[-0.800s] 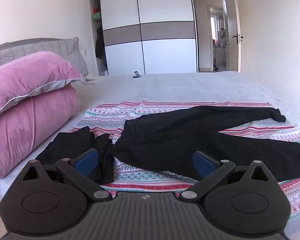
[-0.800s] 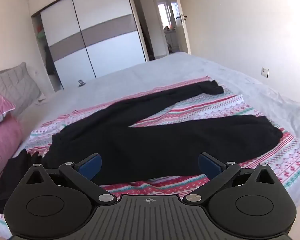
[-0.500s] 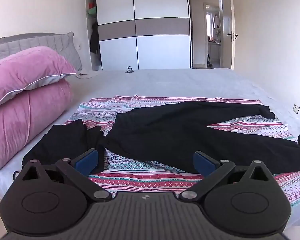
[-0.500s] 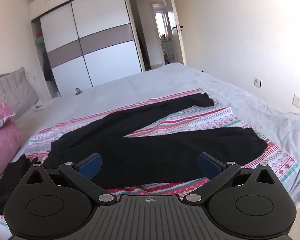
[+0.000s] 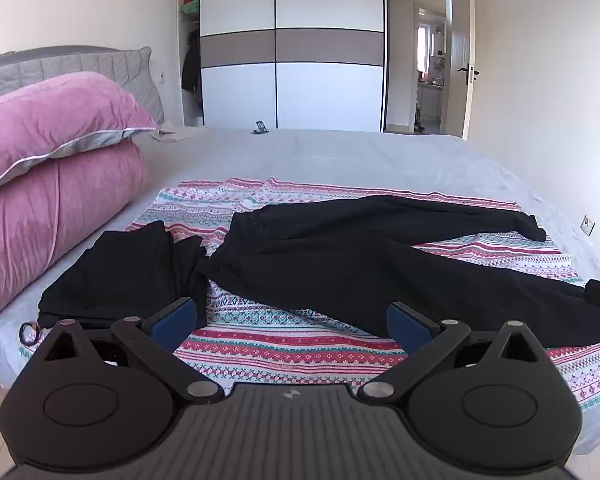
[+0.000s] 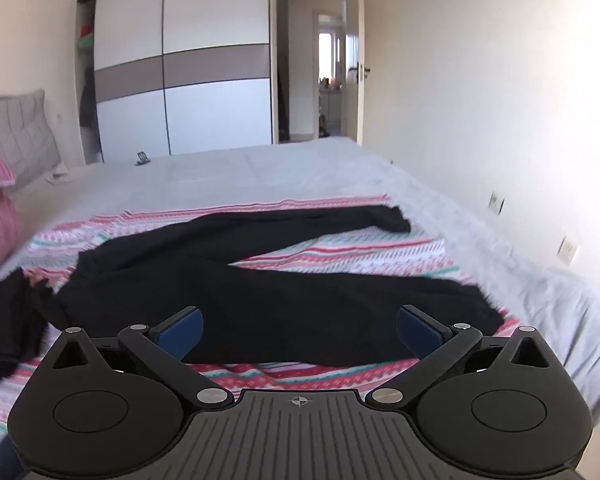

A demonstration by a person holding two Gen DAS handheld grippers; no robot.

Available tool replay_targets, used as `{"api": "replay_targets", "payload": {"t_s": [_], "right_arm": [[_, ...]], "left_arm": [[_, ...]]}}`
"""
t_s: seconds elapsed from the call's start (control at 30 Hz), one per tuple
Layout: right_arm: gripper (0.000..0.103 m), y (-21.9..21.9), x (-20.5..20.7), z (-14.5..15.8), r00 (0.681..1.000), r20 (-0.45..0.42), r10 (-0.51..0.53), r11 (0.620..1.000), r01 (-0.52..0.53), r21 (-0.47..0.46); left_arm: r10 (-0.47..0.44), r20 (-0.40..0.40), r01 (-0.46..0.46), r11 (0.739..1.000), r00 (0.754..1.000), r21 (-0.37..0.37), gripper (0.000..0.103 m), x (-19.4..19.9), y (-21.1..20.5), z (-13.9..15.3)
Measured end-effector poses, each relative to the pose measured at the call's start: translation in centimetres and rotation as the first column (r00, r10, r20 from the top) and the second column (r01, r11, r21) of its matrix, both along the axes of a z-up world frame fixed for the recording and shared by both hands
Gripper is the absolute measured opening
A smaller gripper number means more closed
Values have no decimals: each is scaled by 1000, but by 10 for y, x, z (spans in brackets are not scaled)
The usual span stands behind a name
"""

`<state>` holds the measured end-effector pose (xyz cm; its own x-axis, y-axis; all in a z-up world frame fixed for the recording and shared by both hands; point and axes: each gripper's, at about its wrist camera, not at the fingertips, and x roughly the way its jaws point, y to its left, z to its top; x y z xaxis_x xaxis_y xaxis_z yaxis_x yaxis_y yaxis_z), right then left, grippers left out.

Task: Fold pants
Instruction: 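Move both grippers open toward the black pants on the blanket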

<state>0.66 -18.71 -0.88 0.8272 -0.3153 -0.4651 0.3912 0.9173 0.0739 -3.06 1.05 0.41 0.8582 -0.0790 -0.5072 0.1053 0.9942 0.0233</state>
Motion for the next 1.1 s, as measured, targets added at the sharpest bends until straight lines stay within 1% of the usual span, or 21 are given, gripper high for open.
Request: {"api": "replay_targets", "payload": {"t_s": [0.13, 0.23, 0.33, 0.47, 0.67, 0.8, 1.03, 1.1], "right_arm": [[103, 12, 1, 3, 999, -12, -39, 995, 38, -91], [103, 19, 0, 8, 999, -7, -40, 993, 39, -115], [103, 22, 0, 11, 1000, 1, -24, 994, 24, -110], [103, 22, -1, 12, 999, 3, -34, 993, 34, -117], [103, 25, -13, 13, 999, 28, -37, 995, 39, -88], [103, 26, -21, 8, 999, 36, -37, 995, 40, -89], [103, 21, -22, 0, 999, 35, -39, 997, 42, -65], [103, 19, -21, -5, 998, 32, -44, 997, 46, -60]], "left_arm": [[8, -15, -9, 1000, 1000, -14, 103, -1, 2, 0], [7, -37, -8, 999, 999, -31, 103, 4, 8, 0], [4, -41, -6, 999, 999, -38, 103, 3, 9, -1], [-2, -38, 0, 999, 999, -39, 103, -1, 8, 0], [-10, -26, 9, 999, 1000, -52, 103, -15, 11, -1], [-8, -20, 7, 999, 1000, -47, 103, -23, 14, -3], [0, -12, 0, 999, 1000, -53, 103, -20, 18, -5], [-3, -10, 3, 999, 1000, -45, 103, -17, 19, -8]]}}
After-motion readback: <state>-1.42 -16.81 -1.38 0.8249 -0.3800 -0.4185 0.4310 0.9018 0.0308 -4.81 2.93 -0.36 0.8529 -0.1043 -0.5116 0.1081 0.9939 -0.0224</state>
